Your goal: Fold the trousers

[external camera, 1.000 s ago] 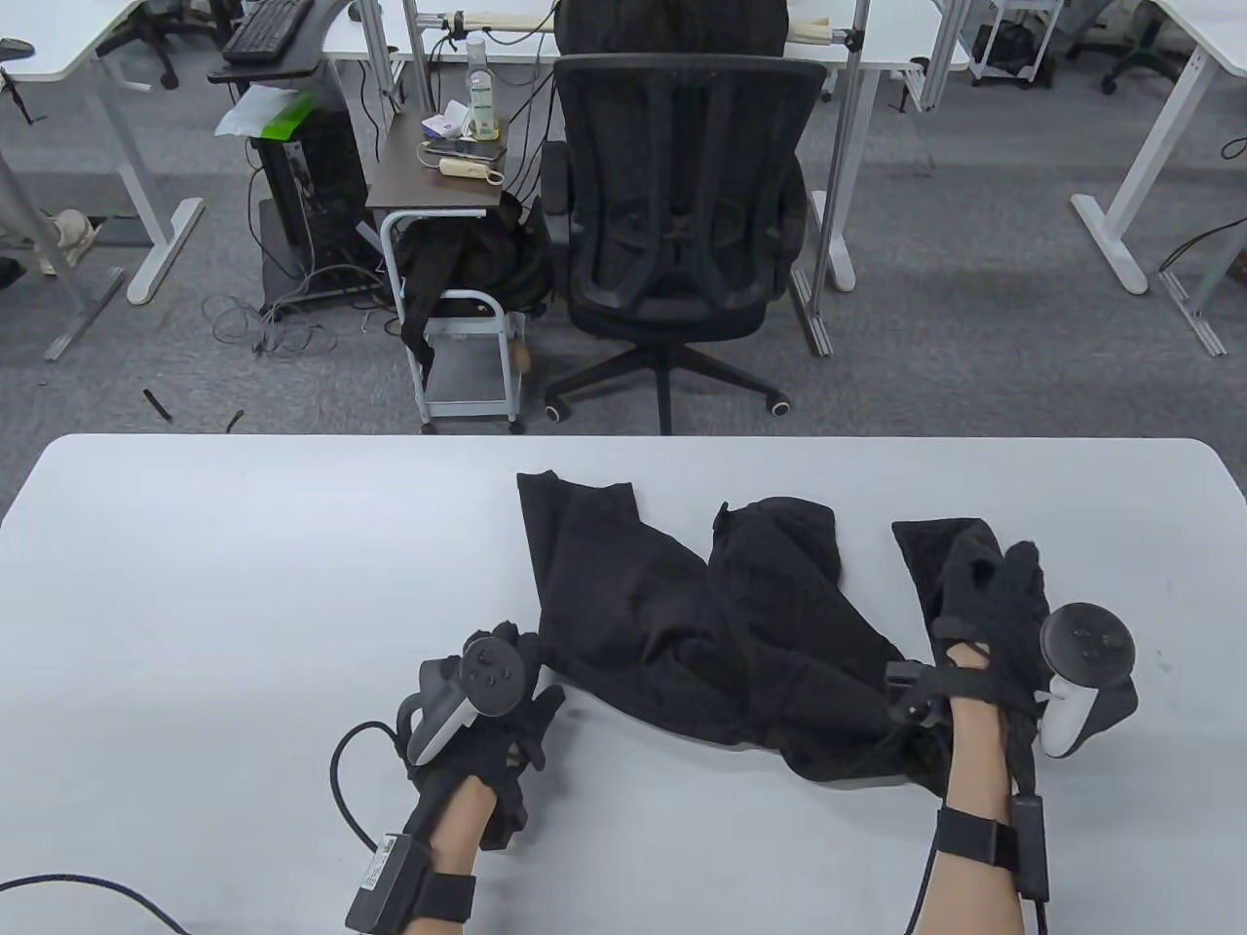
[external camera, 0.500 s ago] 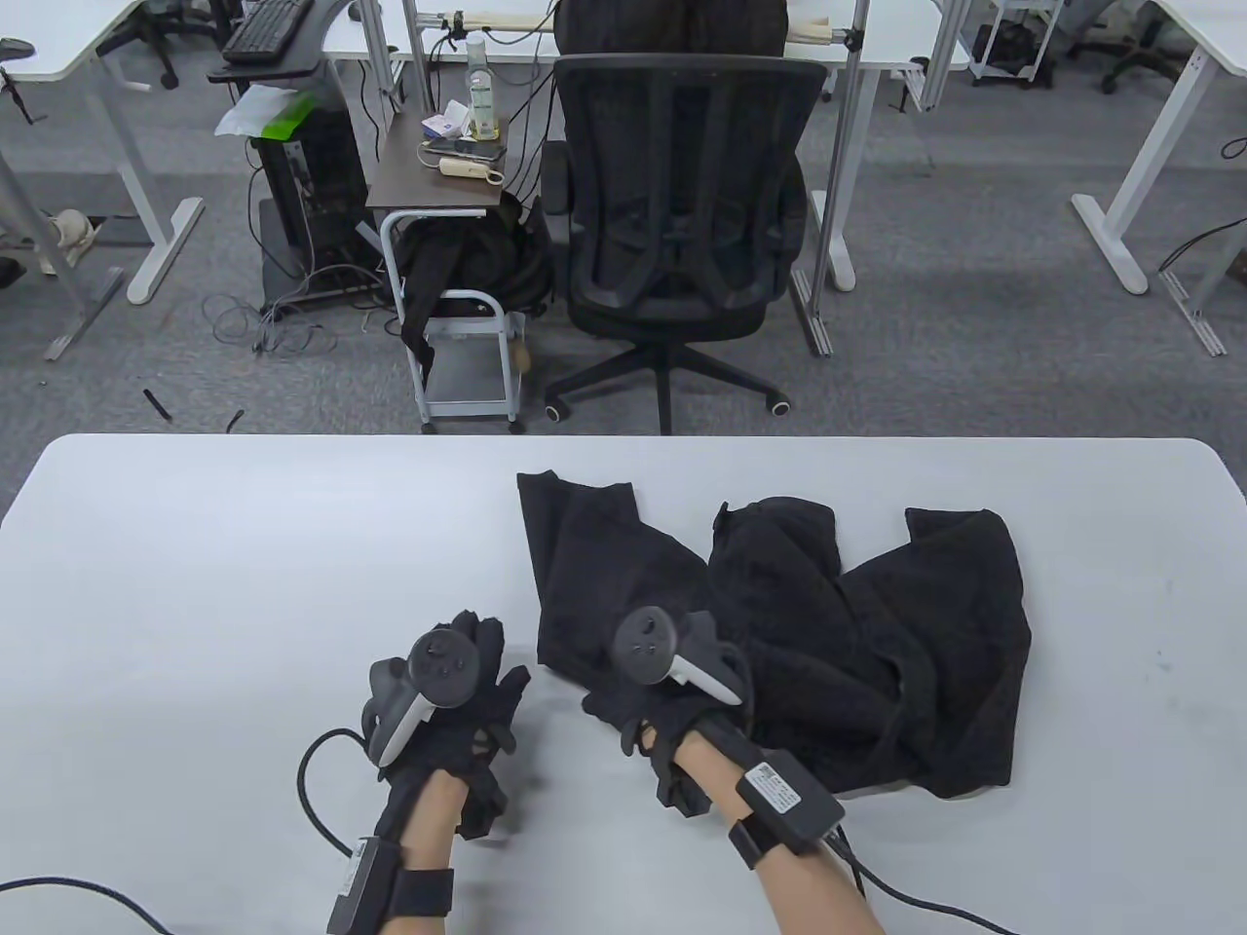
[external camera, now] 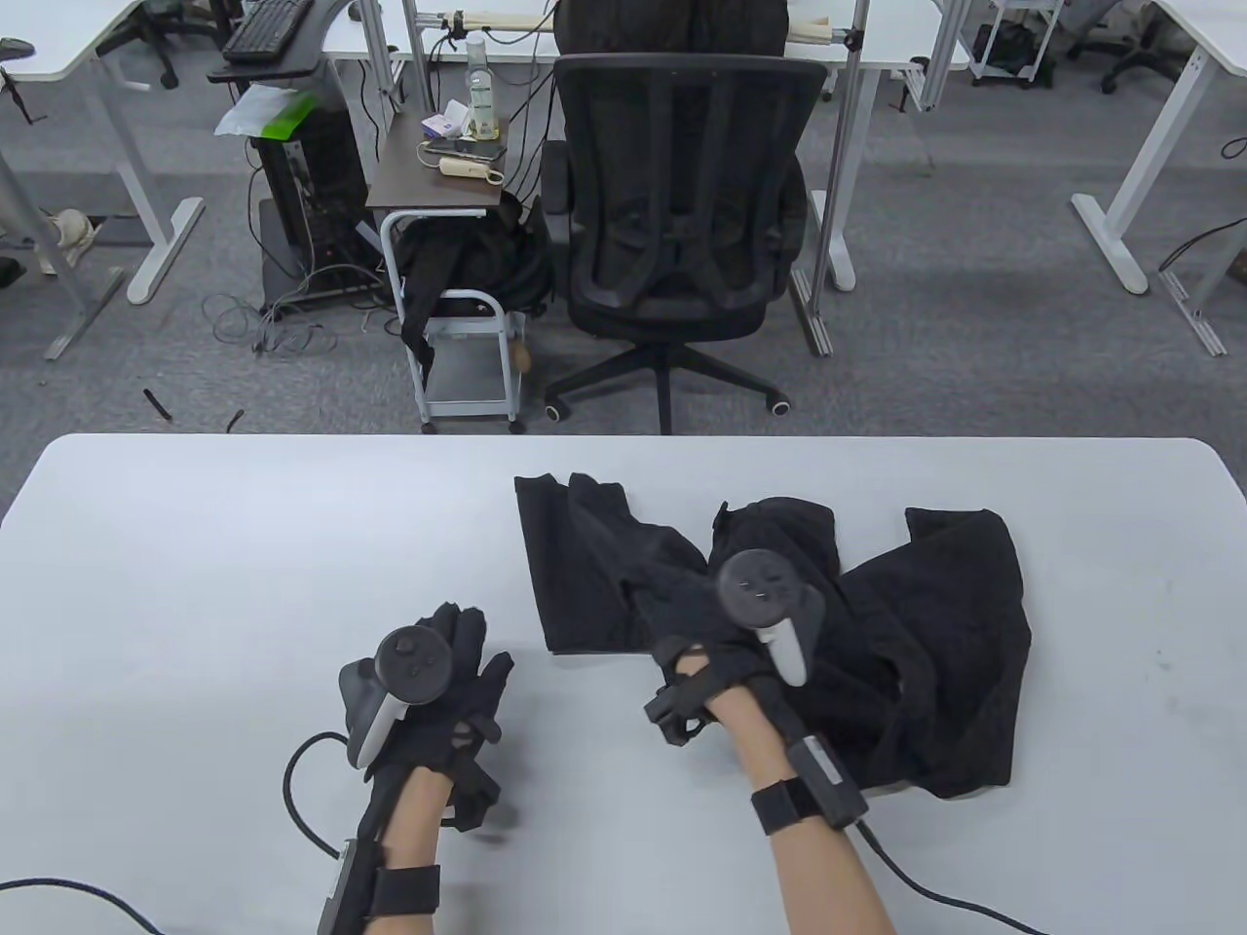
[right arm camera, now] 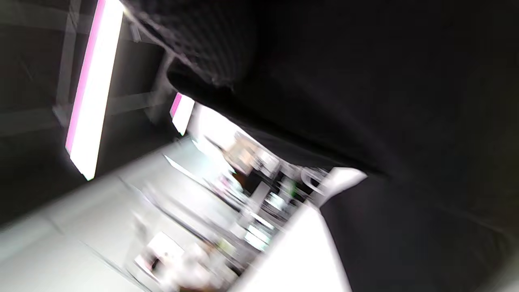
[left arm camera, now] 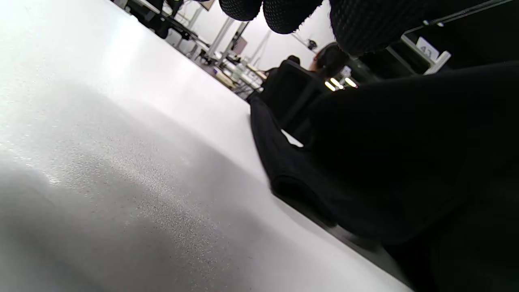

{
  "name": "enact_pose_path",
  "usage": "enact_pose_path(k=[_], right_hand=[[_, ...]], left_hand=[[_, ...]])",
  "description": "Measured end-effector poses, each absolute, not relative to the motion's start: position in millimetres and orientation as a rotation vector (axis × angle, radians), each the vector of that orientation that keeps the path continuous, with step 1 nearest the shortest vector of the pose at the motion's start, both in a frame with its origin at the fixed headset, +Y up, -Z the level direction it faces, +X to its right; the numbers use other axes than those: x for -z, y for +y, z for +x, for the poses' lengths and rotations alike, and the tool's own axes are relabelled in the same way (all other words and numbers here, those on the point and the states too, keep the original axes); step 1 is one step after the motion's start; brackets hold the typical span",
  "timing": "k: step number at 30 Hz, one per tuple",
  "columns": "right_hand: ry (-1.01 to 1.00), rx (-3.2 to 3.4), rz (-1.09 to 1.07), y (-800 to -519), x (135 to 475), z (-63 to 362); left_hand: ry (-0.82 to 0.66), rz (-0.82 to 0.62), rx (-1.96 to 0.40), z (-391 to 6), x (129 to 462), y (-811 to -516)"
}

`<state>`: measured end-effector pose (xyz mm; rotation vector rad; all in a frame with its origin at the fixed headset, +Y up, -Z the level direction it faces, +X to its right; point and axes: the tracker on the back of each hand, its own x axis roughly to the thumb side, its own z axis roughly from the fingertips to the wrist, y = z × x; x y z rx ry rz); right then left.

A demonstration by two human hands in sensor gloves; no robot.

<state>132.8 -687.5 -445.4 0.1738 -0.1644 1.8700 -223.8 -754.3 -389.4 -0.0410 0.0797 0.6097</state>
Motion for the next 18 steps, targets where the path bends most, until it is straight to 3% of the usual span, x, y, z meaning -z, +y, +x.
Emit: enact_pose_path(k=[5,9,10,12,13,18], right_hand=[[-0.369,-1.488,0.089,-655.9,417.5,249.4],[-0.498,-1.42,-0.236,-669.8,393.8,331.9],[-0.54,-1.485,-0.412,-678.8,385.3,352.6],[-0.524,-1.667,-0.67,-693.0,374.5,375.9],[-0.482,-1.76,-0.7,-697.8,372.3,381.4],[-0.369,-2.071,-0.543,-703.7,374.1,355.2]], left_hand=[[0.071,-0.053,-0.598,-219.9,391.3,-757.8],[0.065,-0.07,-0.597,-216.5,392.3,-761.7],[0.062,-0.076,-0.592,-215.5,392.5,-762.6],[0.056,-0.078,-0.588,-213.6,393.0,-763.7],[0.054,-0.081,-0.586,-212.9,393.3,-763.9],[0.043,-0.093,-0.567,-208.3,395.4,-767.1]])
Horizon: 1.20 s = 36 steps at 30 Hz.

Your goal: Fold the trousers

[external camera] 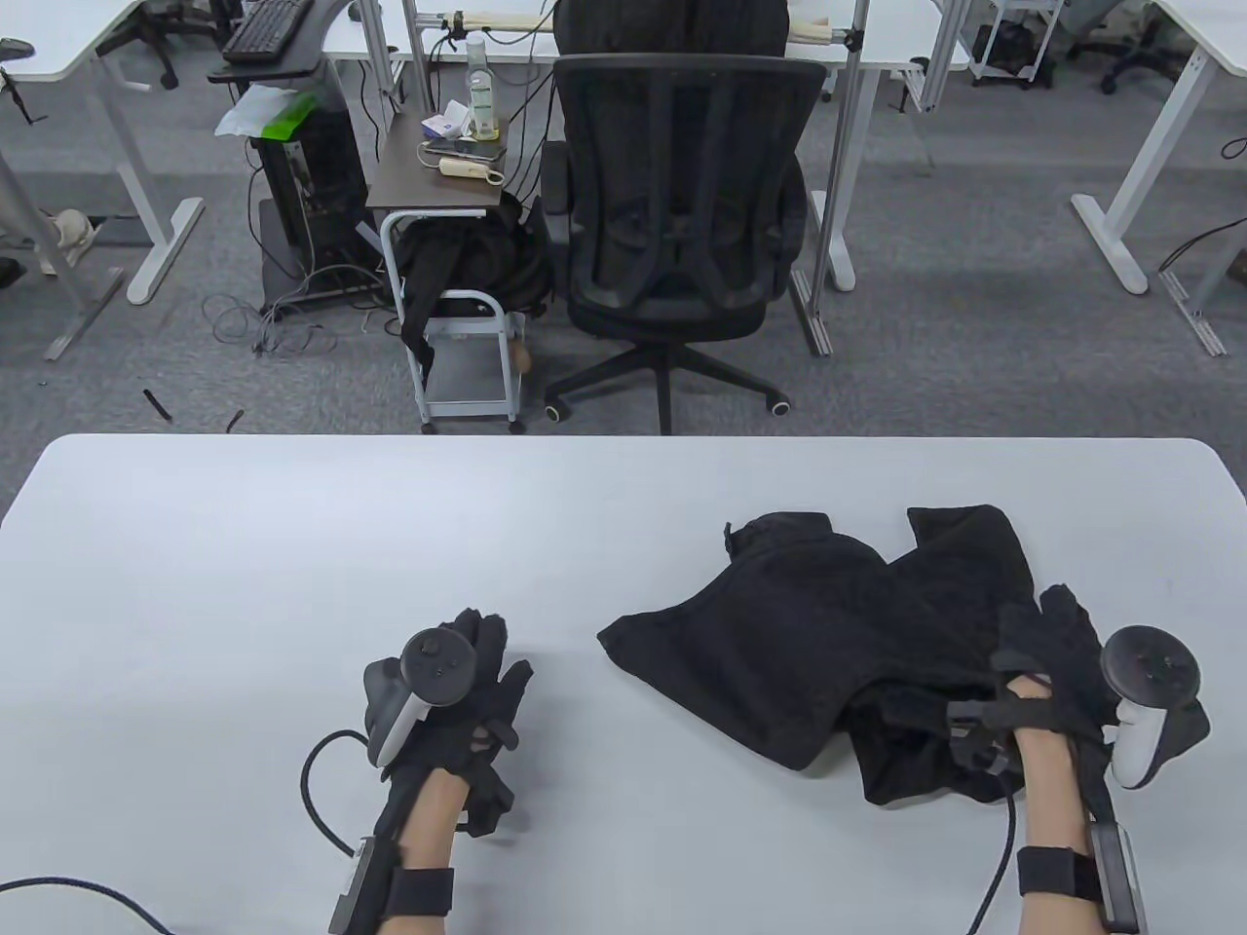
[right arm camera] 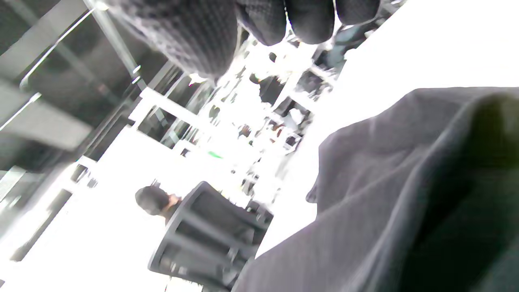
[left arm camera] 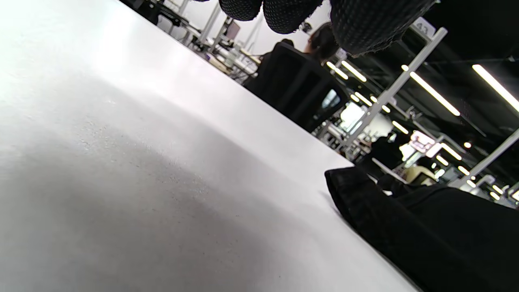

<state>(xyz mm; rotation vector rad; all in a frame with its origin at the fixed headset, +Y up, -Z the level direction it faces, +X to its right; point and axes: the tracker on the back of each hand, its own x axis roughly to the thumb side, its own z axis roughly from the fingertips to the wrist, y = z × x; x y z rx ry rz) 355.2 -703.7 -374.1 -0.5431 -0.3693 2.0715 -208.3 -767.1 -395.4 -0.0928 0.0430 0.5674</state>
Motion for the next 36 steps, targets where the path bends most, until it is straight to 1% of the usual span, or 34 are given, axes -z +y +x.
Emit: enact_pose_path(k=[2,4,5,6,7,8,9,10,11,12,13,14,16,20,25,27,28,31,34,36], right_hand=[[-0.276,-2.205,-0.381,-701.2,383.8,324.5],[-0.056,-2.396,-0.137,-703.1,396.5,270.5],[0.024,-2.447,-0.059,-705.8,399.2,251.8],[0.174,-2.526,0.052,-710.9,401.4,220.8],[0.253,-2.586,0.086,-715.4,401.8,202.8],[0.357,-2.714,0.078,-721.9,401.8,180.5],[0.418,-2.854,0.063,-728.5,402.9,165.2],[0.449,-2.996,0.068,-735.3,404.7,152.0],[0.425,-3.115,0.101,-740.8,407.5,142.2],[0.334,-3.177,0.111,-743.1,408.1,137.5],[0.192,-3.222,0.139,-744.2,409.4,134.0],[0.181,-3.217,0.15,-743.4,409.6,133.9],[0.169,-3.085,0.147,-737.7,410.6,141.1],[0.089,-2.699,0.091,-716.1,410.2,177.1],[-0.151,-2.072,-0.002,-685.0,399.8,238.6],[-0.326,-1.944,-0.091,-672.5,392.9,265.1],[-0.432,-1.864,-0.168,-666.2,387.4,281.9],[-0.639,-1.718,-0.36,-661.0,371.5,321.7],[-0.69,-1.862,-0.53,-664.7,362.0,348.1],[-0.712,-2.042,-0.609,-669.3,359.7,352.7]], left_hand=[[0.038,-0.103,-0.56,-206.2,394.9,-769.0],[0.034,-0.109,-0.547,-204.4,394.3,-770.9],[0.034,-0.111,-0.543,-203.8,394.3,-771.4],[0.032,-0.112,-0.539,-203.4,394.2,-771.9],[0.032,-0.112,-0.54,-203.1,394.2,-772.2],[0.031,-0.113,-0.538,-202.8,393.9,-772.5],[0.031,-0.113,-0.535,-202.5,393.9,-772.8],[0.03,-0.114,-0.533,-202.4,393.8,-773.0],[0.029,-0.118,-0.536,-202.2,394.1,-773.6],[0.029,-0.121,-0.541,-202.1,394.1,-773.9],[0.028,-0.122,-0.542,-201.9,394.3,-774.1],[0.028,-0.121,-0.542,-201.8,394.5,-774.1],[0.026,-0.119,-0.539,-201.6,395.0,-773.8],[0.024,-0.118,-0.54,-201.5,395.8,-774.0],[0.027,-0.121,-0.54,-201.9,396.8,-775.7],[0.028,-0.124,-0.539,-201.9,396.8,-776.4],[0.029,-0.125,-0.541,-202.1,396.6,-776.7],[0.03,-0.126,-0.545,-202.7,397.0,-777.1],[0.031,-0.13,-0.545,-202.4,398.1,-778.5],[0.03,-0.137,-0.544,-201.7,399.0,-779.8]])
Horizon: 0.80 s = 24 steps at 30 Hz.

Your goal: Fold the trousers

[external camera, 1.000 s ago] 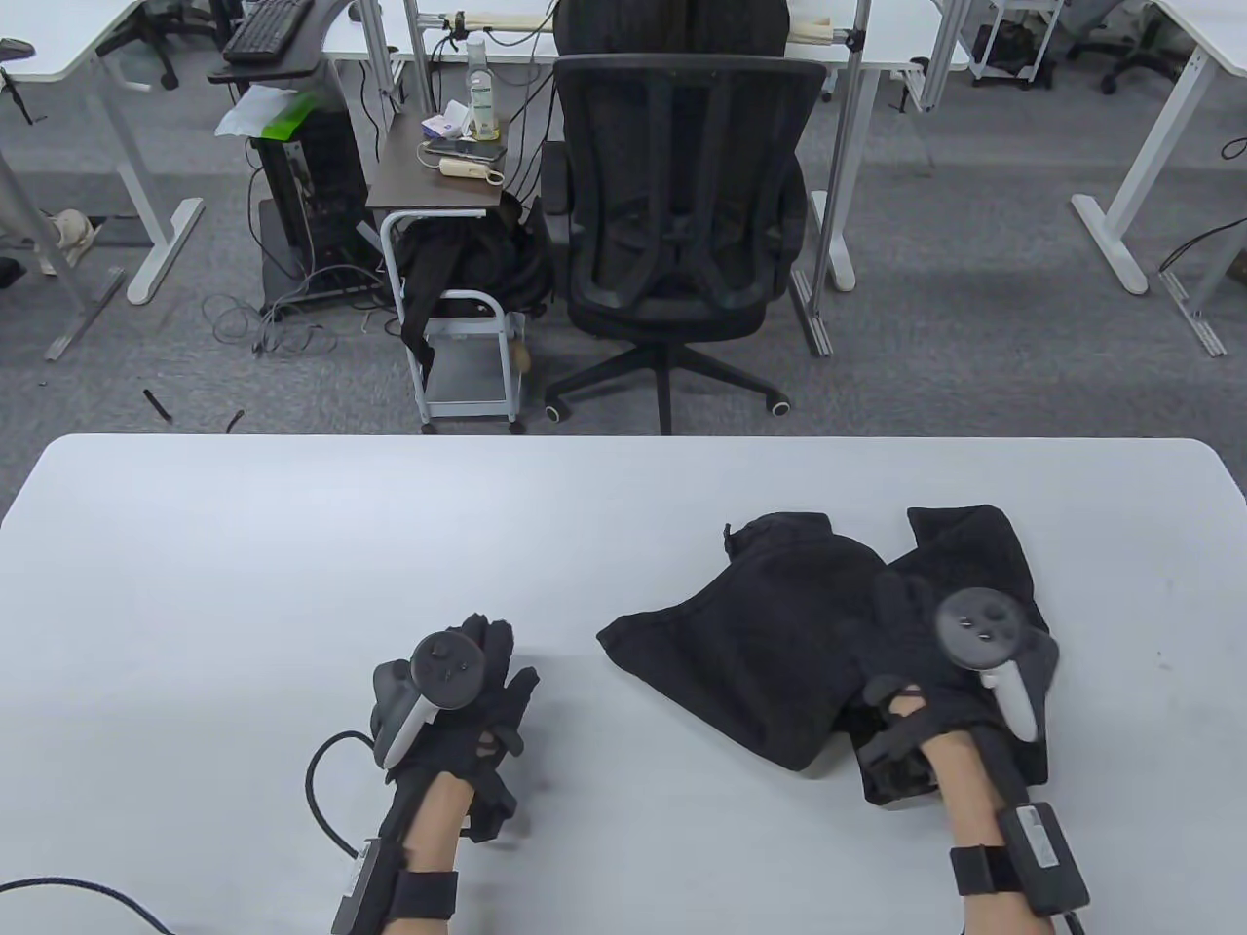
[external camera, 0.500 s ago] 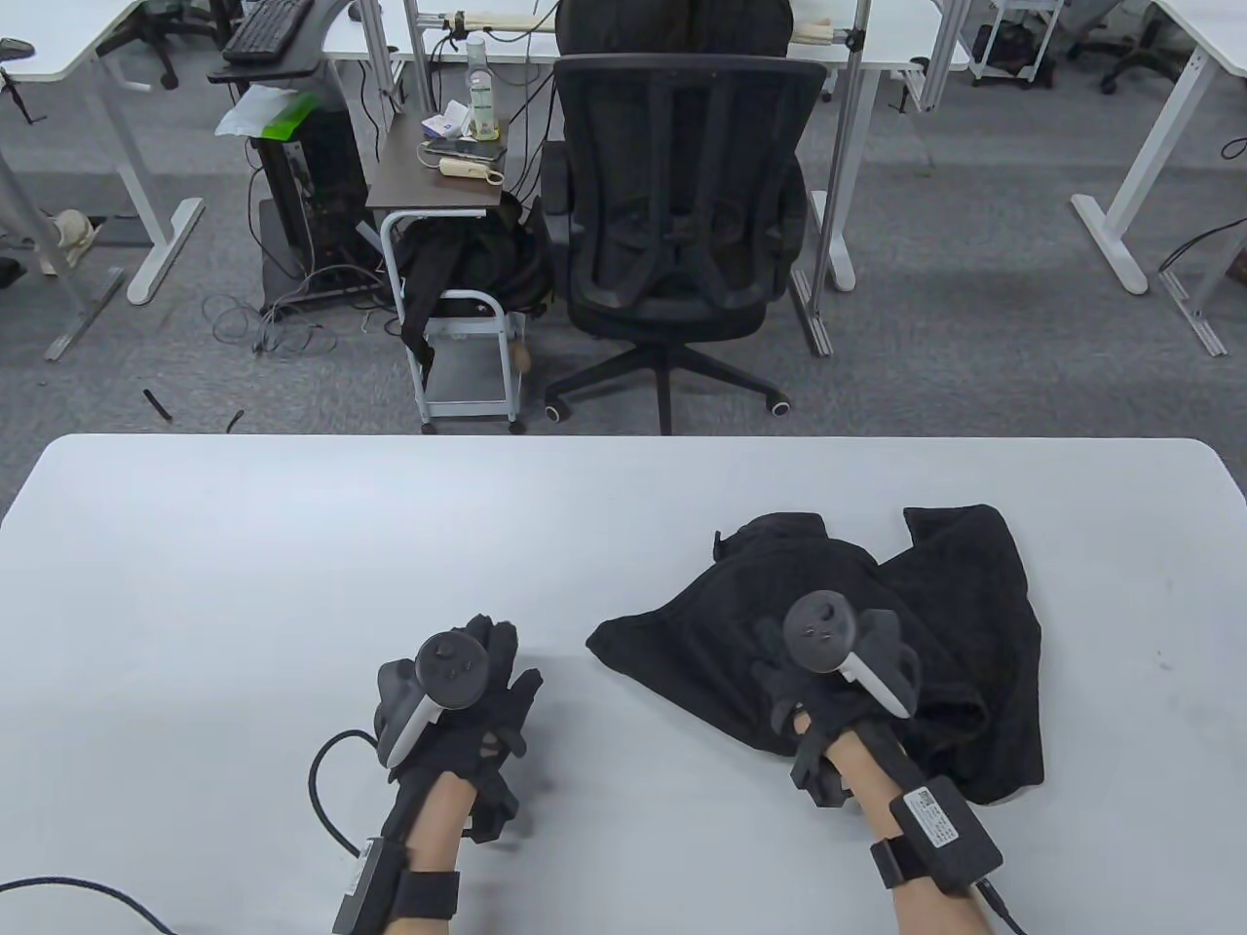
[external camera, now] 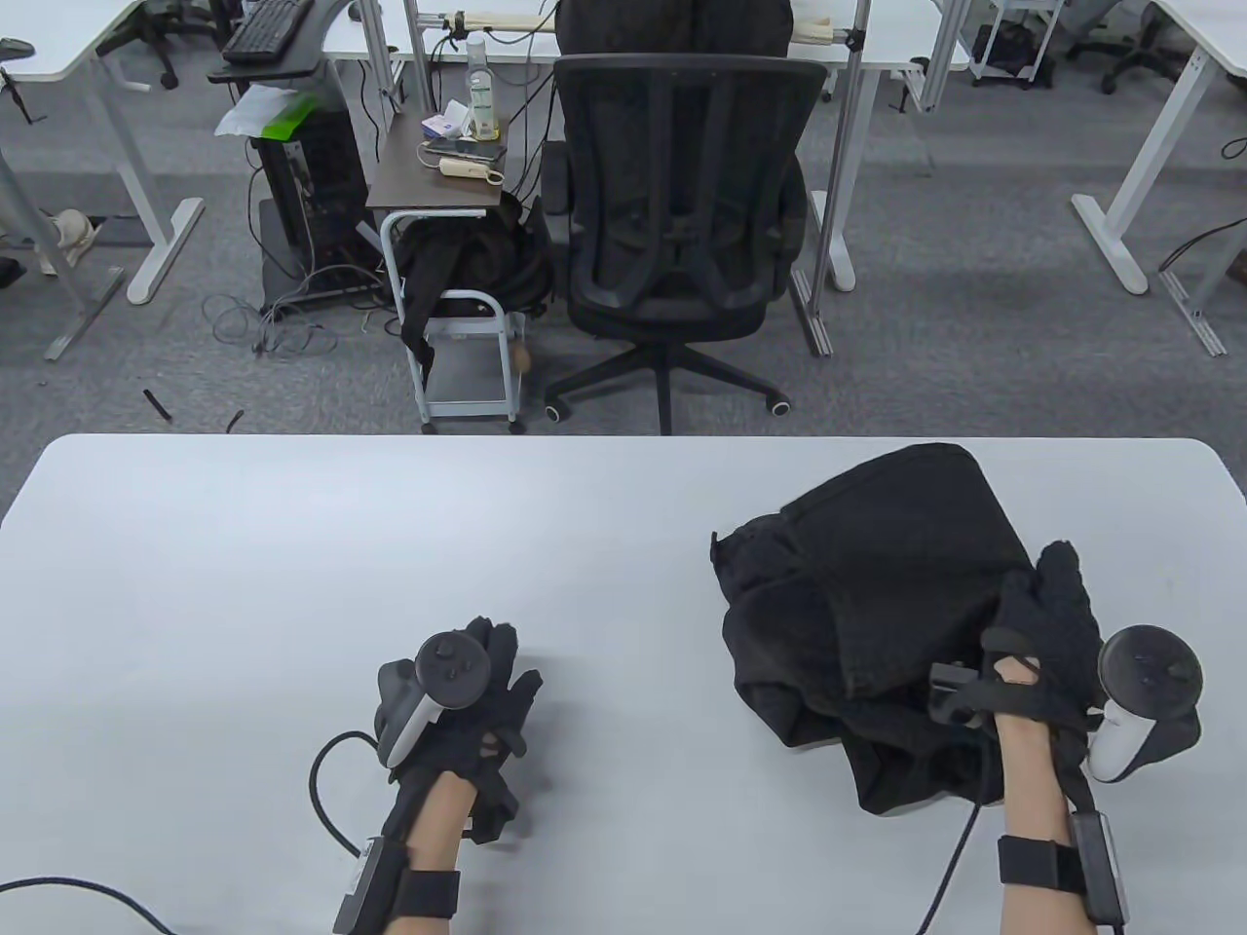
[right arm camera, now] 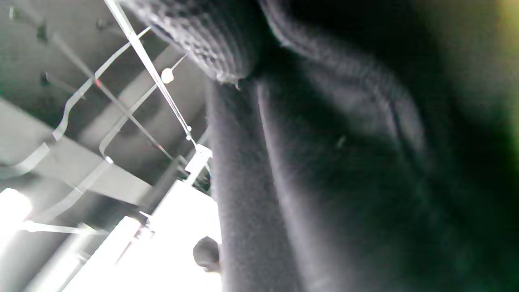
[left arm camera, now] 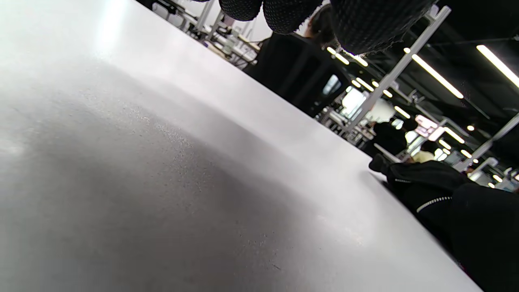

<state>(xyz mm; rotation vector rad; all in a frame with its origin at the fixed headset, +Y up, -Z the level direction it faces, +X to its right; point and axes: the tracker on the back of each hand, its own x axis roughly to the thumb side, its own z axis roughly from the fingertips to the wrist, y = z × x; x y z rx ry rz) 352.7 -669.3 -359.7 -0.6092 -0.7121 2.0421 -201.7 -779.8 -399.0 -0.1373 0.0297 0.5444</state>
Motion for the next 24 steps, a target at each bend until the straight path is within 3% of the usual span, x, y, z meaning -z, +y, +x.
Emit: enact_pose_path(k=[3,6,10,13,17,20,24], right_hand=[[-0.577,-2.327,-0.546,-675.8,365.6,336.7],[-0.4,-2.535,-0.29,-678.8,379.0,291.3],[0.075,-2.563,0.035,-695.9,402.4,212.1],[0.322,-2.761,0.018,-717.9,421.8,162.1],[0.319,-2.87,-0.161,-739.5,450.6,138.8],[0.561,-2.962,-0.233,-760.0,458.2,126.5],[0.367,-3.054,-0.155,-757.2,456.7,118.3]], left_hand=[[0.027,-0.139,-0.54,-200.6,399.8,-780.4],[0.025,-0.138,-0.536,-199.8,399.5,-780.6],[0.028,-0.139,-0.533,-200.8,398.8,-782.0],[0.033,-0.144,-0.533,-202.2,399.0,-784.0],[0.031,-0.147,-0.525,-201.5,399.6,-784.2],[0.028,-0.144,-0.52,-201.0,399.6,-783.6],[0.03,-0.146,-0.523,-201.4,401.1,-784.4]])
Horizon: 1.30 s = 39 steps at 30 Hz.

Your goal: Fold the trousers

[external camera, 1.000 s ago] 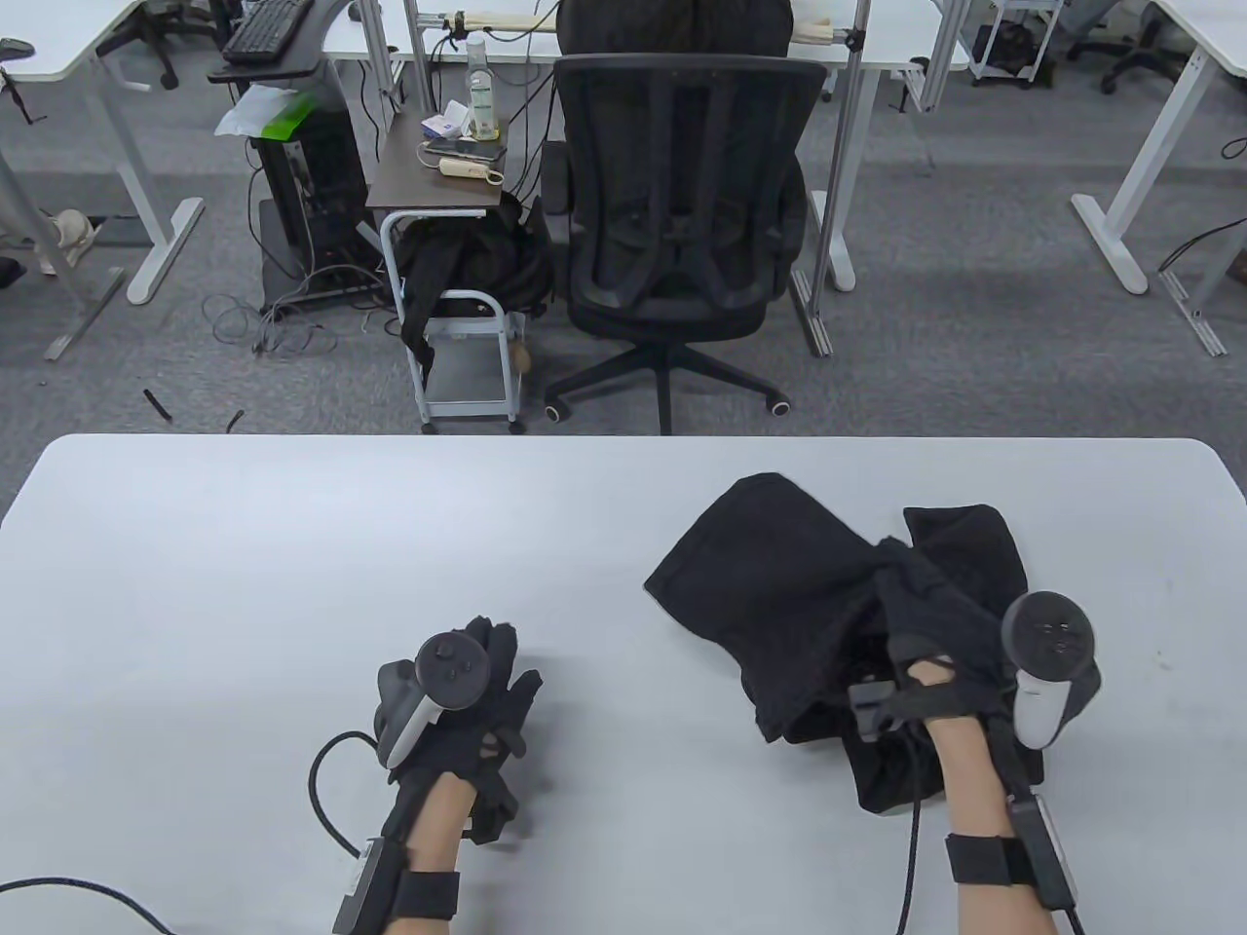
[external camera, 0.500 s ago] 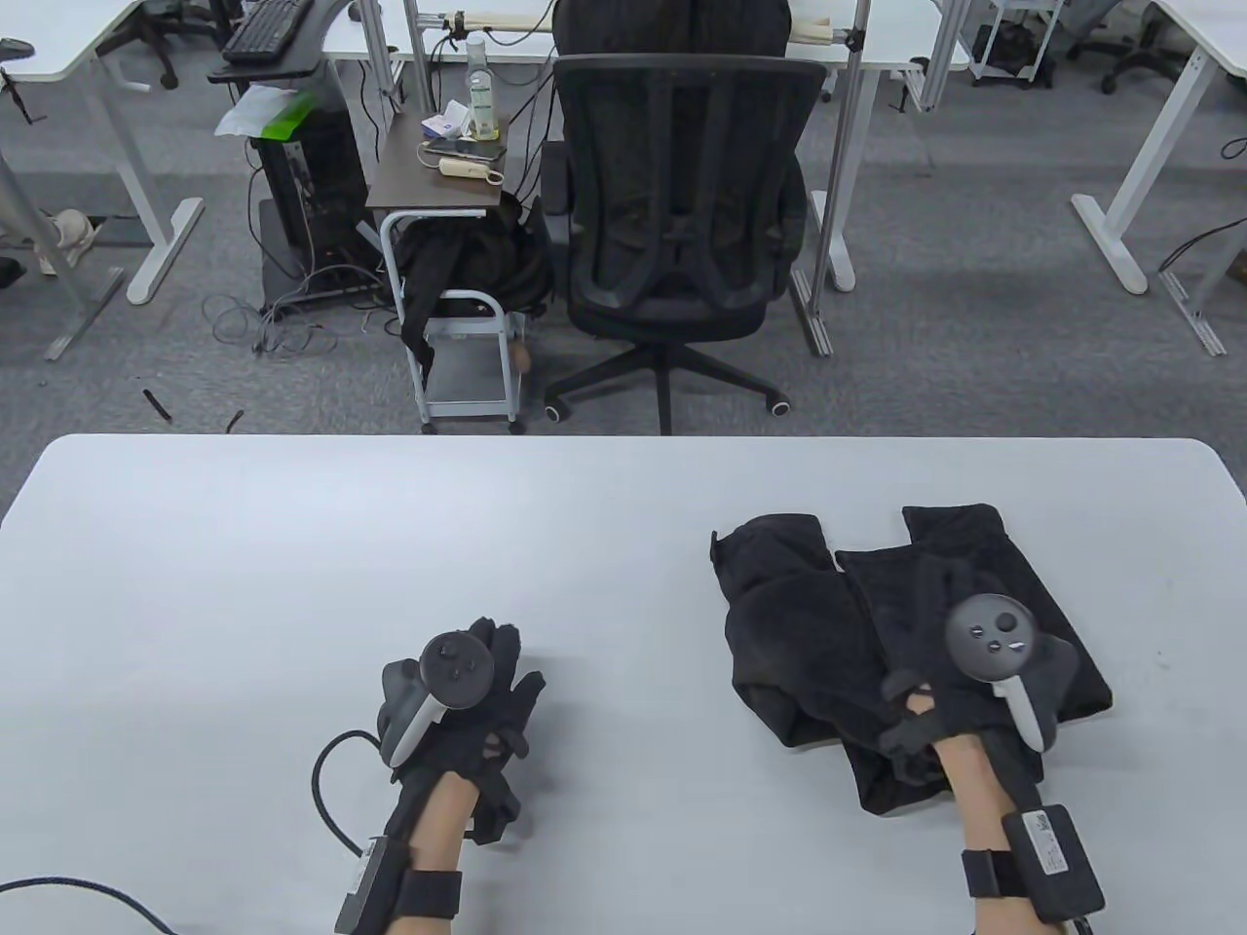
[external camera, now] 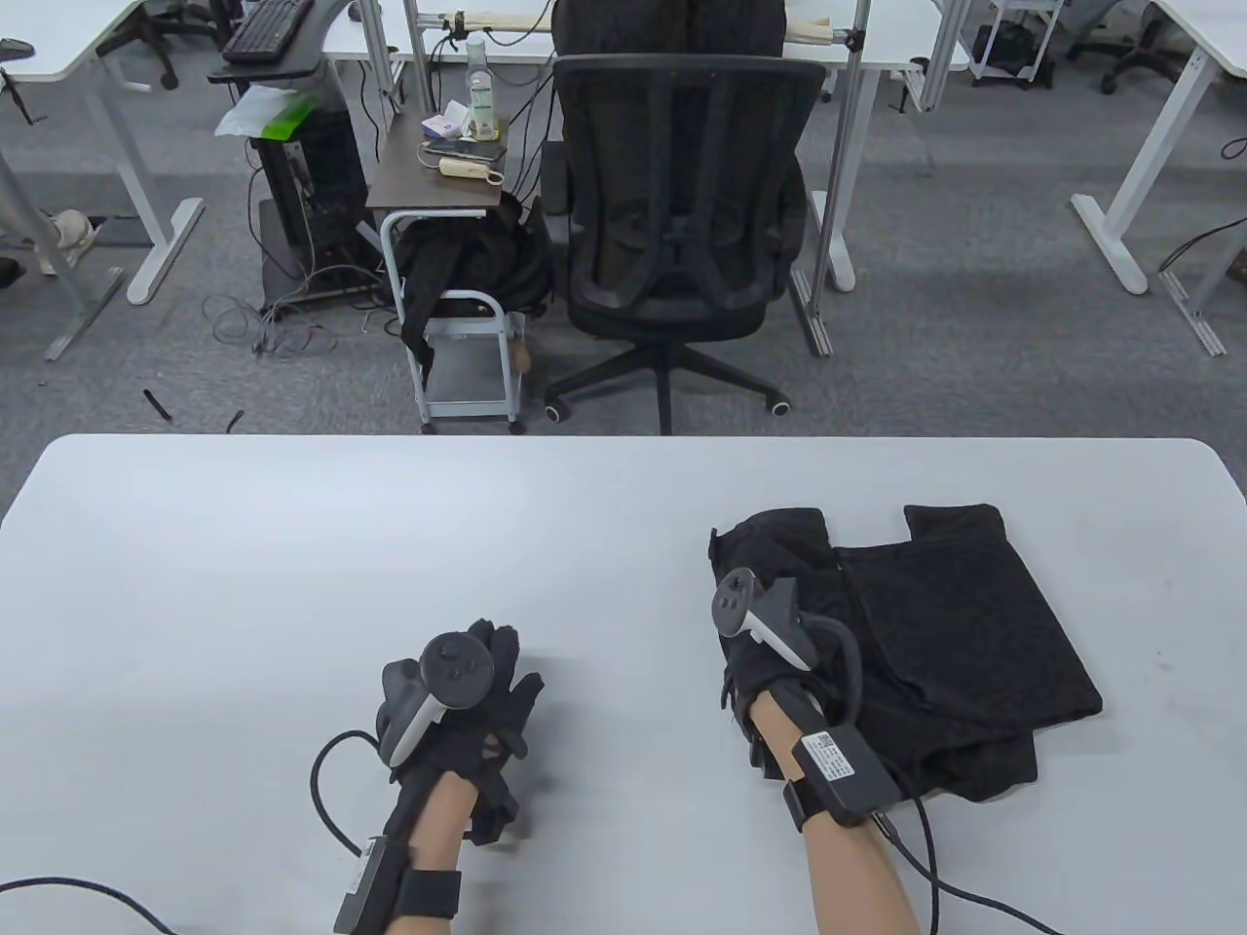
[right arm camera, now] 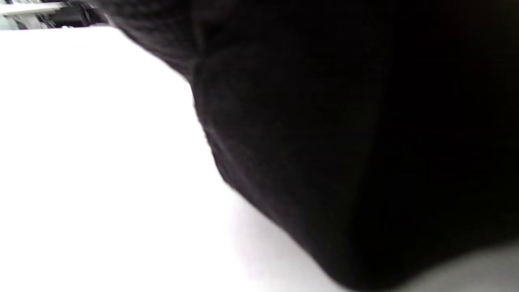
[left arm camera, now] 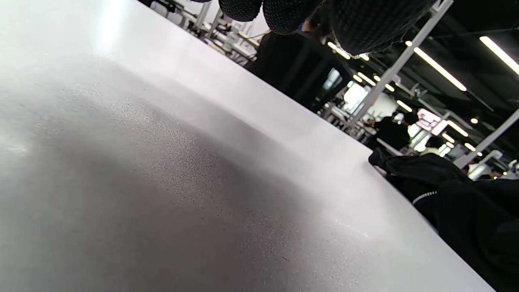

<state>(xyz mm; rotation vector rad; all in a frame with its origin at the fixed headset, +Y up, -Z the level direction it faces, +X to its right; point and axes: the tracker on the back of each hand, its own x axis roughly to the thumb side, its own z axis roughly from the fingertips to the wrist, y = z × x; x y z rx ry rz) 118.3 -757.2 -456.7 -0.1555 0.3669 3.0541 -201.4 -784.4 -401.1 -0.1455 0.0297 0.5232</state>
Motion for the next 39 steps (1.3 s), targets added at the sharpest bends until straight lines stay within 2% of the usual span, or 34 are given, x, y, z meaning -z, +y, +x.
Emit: enact_pose_path(k=[7,12,15,18,22,26,28,32,34,35,37,39], right_hand=[[0.057,-2.438,0.069,-699.0,439.8,146.0],[-0.214,-1.866,0.143,-637.8,419.9,178.4],[-0.36,-1.651,0.135,-611.4,408.8,206.2],[-0.493,-1.554,0.009,-609.7,401.7,248.0],[-0.61,-1.849,-0.235,-640.6,396.6,288.3],[-0.419,-2.335,-0.442,-684.3,397.7,300.7],[-0.21,-2.595,-0.456,-694.2,398.1,292.1],[-0.074,-2.775,-0.173,-689.9,395.6,256.6],[-0.105,-2.879,0.044,-682.2,390.0,222.5],[-0.026,-2.929,0.136,-682.1,387.6,207.3],[0.266,-3.015,0.263,-690.2,385.2,176.9],[0.594,-3.177,0.227,-703.1,386.2,159.2]], left_hand=[[0.029,-0.139,-0.515,-201.0,402.2,-784.5],[0.041,-0.146,-0.516,-203.8,402.6,-787.2],[0.043,-0.14,-0.518,-204.9,402.3,-787.2],[0.045,-0.148,-0.518,-204.9,402.7,-788.6],[0.045,-0.142,-0.527,-205.5,402.8,-787.6],[0.041,-0.136,-0.535,-205.4,402.3,-785.6],[0.038,-0.137,-0.532,-204.6,402.8,-785.9],[0.038,-0.138,-0.529,-204.2,403.1,-786.3],[0.04,-0.139,-0.531,-205.0,402.7,-786.6],[0.041,-0.14,-0.532,-205.3,402.8,-787.1],[0.044,-0.14,-0.538,-206.7,402.9,-787.6],[0.047,-0.139,-0.546,-208.1,402.4,-787.5]])
